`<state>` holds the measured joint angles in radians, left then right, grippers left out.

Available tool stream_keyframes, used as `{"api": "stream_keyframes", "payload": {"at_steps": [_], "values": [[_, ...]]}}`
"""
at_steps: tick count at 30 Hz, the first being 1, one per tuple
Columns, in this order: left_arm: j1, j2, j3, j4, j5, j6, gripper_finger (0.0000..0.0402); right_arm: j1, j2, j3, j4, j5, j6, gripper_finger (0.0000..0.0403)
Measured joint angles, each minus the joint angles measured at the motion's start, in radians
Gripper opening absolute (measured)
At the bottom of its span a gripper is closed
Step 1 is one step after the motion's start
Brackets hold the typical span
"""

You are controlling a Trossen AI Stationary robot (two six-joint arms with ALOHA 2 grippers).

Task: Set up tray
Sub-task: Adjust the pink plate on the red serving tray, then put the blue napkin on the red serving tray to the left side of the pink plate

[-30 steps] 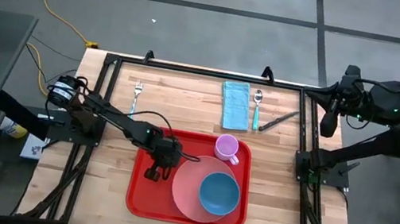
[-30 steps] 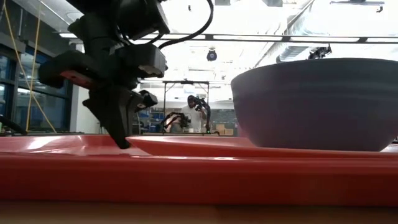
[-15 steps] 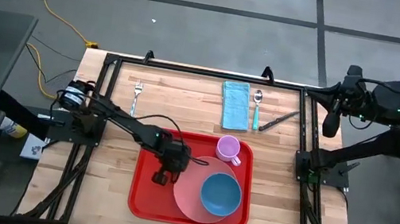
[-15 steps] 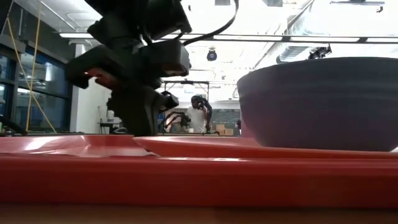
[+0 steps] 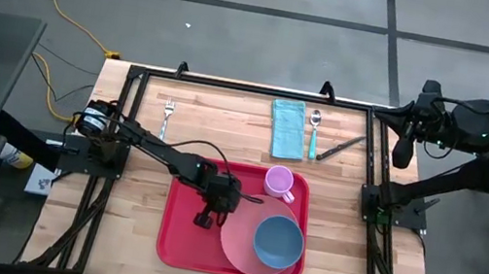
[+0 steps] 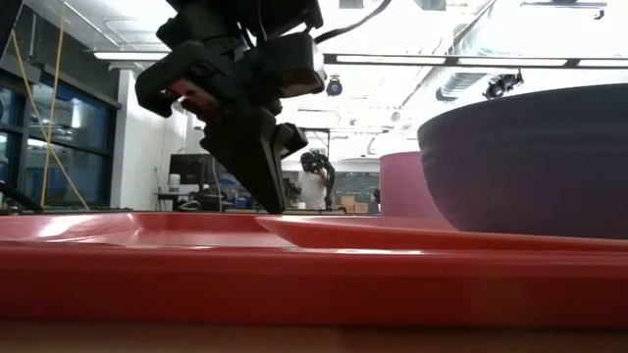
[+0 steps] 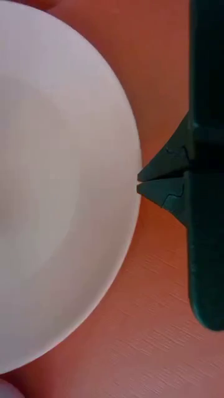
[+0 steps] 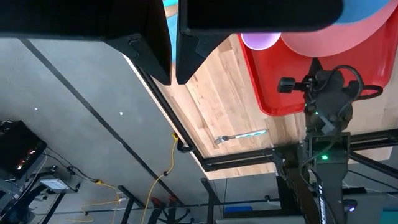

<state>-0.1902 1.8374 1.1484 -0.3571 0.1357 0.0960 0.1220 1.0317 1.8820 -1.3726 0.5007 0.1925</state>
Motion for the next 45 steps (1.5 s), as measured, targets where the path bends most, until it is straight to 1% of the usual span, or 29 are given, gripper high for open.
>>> {"api": "stream_keyframes", "payload": {"at_steps": [7,10,12,14,16,17,20,23,25,28,29,31,33,36,39,42,45], "values": [[0.000,0.000,0.002,-0.040,-0.029,-0.020,0.0010,0.000,0.000,0.000,0.000,-0.011,0.000,0.0000],[0.000,-0.003,0.002,-0.052,-0.031,-0.034,0.0024,0.000,0.000,0.000,0.000,-0.014,0.001,0.0000],[0.004,-0.018,0.017,-0.126,-0.061,-0.044,0.0031,0.000,0.000,0.000,0.000,-0.016,0.005,0.0000],[0.016,-0.032,0.059,-0.199,-0.112,-0.040,0.0028,0.000,0.000,0.000,0.000,-0.021,0.006,0.0000],[0.038,-0.061,0.109,-0.323,-0.172,-0.002,0.0015,0.000,0.002,0.000,0.000,-0.022,0.012,0.0000],[0.049,-0.076,0.143,-0.350,-0.206,0.018,0.0010,0.000,0.002,0.000,0.000,-0.024,0.013,0.0000],[0.088,-0.132,0.241,-0.477,-0.328,0.075,0.0013,0.000,0.010,0.000,0.002,-0.027,0.019,0.0000],[0.132,-0.207,0.330,-0.537,-0.460,0.128,0.0032,0.000,0.019,0.000,0.003,-0.027,0.036,0.0000],[0.165,-0.266,0.367,-0.567,-0.547,0.157,0.0038,0.000,0.023,0.000,0.002,-0.019,0.041,0.0000],[0.232,-0.369,0.382,-0.604,-0.640,0.179,0.0028,0.000,0.029,0.000,0.001,-0.007,0.053,0.0000],[0.260,-0.411,0.382,-0.606,-0.653,0.180,0.0021,0.000,0.031,0.000,0.001,-0.001,0.054,0.0000],[0.322,-0.487,0.372,-0.642,-0.668,0.162,0.0011,0.000,0.031,0.000,0.001,0.014,0.066,0.0000],[0.380,-0.559,0.363,-0.637,-0.661,0.124,0.0010,0.000,0.028,0.000,-0.003,0.047,0.072,0.0000],[0.465,-0.635,0.352,-0.650,-0.636,0.045,0.0032,-0.004,0.028,0.000,-0.035,0.137,0.105,0.0000],[0.527,-0.675,0.341,-0.662,-0.601,-0.019,0.0061,-0.041,0.036,0.000,-0.083,0.209,0.159,0.0000],[0.573,-0.679,0.328,-0.665,-0.534,-0.044,0.0075,-0.103,0.054,0.001,-0.099,0.214,0.198,0.0000],[0.605,-0.674,0.294,-0.665,-0.469,-0.037,0.0076,-0.182,0.081,0.001,-0.104,0.173,0.202,0.0000]]}}
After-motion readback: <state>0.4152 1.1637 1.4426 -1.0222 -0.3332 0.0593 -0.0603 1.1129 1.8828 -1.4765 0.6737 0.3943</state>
